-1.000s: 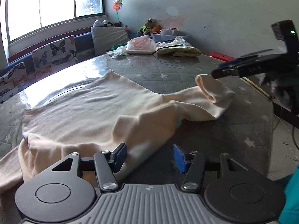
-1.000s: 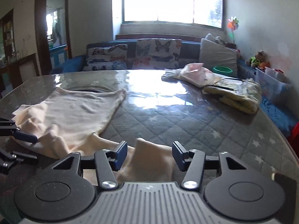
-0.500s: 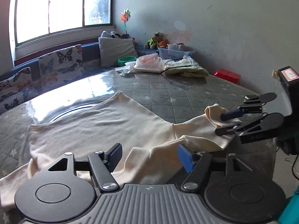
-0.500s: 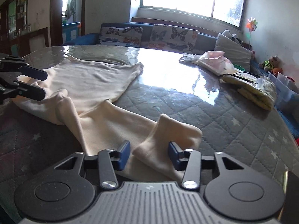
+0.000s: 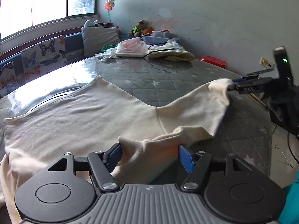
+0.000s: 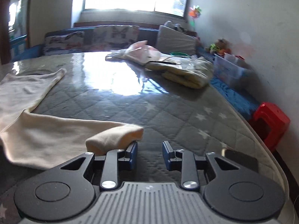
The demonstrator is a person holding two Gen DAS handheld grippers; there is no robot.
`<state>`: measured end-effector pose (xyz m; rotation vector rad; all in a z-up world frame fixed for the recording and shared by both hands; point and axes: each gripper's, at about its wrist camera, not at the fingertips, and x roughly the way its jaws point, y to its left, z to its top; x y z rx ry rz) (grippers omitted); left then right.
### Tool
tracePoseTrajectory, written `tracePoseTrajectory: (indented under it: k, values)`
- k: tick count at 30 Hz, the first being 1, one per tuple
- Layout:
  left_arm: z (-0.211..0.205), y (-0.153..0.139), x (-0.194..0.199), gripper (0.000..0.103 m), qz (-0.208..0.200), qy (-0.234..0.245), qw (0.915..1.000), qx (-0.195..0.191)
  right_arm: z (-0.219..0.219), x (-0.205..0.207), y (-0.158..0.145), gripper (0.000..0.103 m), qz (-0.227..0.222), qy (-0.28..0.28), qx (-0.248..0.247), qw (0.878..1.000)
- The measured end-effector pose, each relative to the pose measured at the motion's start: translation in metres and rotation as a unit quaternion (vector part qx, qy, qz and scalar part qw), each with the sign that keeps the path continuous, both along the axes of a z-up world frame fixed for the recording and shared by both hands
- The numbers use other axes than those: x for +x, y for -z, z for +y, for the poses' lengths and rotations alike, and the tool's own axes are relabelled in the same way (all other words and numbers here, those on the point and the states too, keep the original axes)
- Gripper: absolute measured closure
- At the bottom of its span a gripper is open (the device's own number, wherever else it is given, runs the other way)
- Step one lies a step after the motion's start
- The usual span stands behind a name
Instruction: Fold clothes
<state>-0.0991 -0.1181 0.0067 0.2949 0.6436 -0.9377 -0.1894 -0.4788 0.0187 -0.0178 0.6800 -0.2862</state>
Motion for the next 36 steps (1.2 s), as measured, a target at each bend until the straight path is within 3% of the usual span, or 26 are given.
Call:
tracePoseTrajectory:
  k: [2, 10, 16, 24, 29, 36]
  values:
    - [0.004, -0.001, -0.013, 0.034, -0.004, 0.012, 0.9999, 0.000, -0.006, -0.004, -0.004, 0.061, -0.012, 0.008, 0.012, 1.000]
    - [0.022, -0.004, -0.059, 0.033, -0.001, 0.039, 0.9992, 0.002, 0.043, 0.005, -0.020, 0.052, -0.041, -0.101, 0.018, 0.994]
    - [0.035, -0.023, -0.063, 0.033, -0.026, 0.016, 0.9994, -0.016, 0.118, 0.019, -0.026, 0.050, -0.054, -0.246, 0.012, 0.968]
    - [0.029, -0.044, -0.031, 0.033, -0.049, -0.052, 0.9955, -0.062, 0.168, 0.024, 0.005, 0.051, 0.008, -0.332, -0.006, 0.943]
    - [0.000, -0.036, -0.014, 0.033, -0.032, -0.053, 0.9963, -0.061, 0.149, 0.004, 0.002, 0.051, 0.014, -0.321, 0.029, 0.947]
    - [-0.037, -0.006, -0.027, 0.033, -0.021, 0.007, 0.9996, -0.015, 0.076, 0.001, -0.005, 0.051, 0.001, -0.190, 0.068, 0.979]
